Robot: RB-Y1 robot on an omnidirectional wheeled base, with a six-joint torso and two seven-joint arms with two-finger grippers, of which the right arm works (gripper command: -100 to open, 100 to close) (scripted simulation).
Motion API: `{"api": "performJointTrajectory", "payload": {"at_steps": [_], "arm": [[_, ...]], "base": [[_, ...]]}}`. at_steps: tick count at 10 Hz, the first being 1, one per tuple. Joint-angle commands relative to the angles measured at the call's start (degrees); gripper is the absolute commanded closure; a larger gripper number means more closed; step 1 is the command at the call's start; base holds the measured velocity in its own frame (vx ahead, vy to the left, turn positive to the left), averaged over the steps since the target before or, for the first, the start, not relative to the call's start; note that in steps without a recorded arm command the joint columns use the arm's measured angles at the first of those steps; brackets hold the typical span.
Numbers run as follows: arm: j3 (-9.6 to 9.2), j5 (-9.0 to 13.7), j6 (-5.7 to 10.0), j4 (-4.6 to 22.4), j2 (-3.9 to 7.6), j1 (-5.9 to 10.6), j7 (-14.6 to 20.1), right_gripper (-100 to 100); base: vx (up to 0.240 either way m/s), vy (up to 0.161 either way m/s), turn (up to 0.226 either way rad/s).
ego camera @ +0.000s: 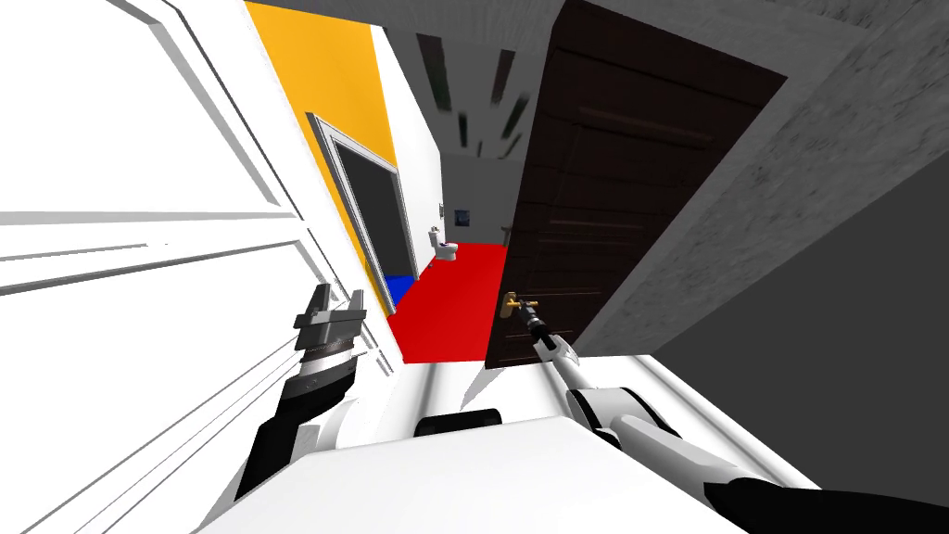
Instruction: Pull the door open
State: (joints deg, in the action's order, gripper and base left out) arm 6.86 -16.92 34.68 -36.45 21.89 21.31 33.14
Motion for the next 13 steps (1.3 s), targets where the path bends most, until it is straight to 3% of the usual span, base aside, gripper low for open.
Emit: {"api": "performJointTrajectory", "payload": {"at_steps": [1,6,7,10,13], "arm": [[-1.44,-0.96,0.19,-1.33,0.13,-0.98,1.76,100],[-4.63,-3.22,2.02,-2.18,0.92,-1.33,5.59,100],[-4.29,-2.96,1.75,-2.05,0.8,-1.39,5.09,100],[-6.07,-5.01,5.56,-2.66,2.88,-2.91,8.94,100],[-7.1,-6.3,8.05,-3.08,4.38,-3.86,11.4,100]], "base": [[-0.204,-0.117,0.07],[-0.187,-0.121,0.057],[-0.089,-0.07,0.039],[-0.169,-0.085,0.081],[-0.163,-0.104,0.055]]}}
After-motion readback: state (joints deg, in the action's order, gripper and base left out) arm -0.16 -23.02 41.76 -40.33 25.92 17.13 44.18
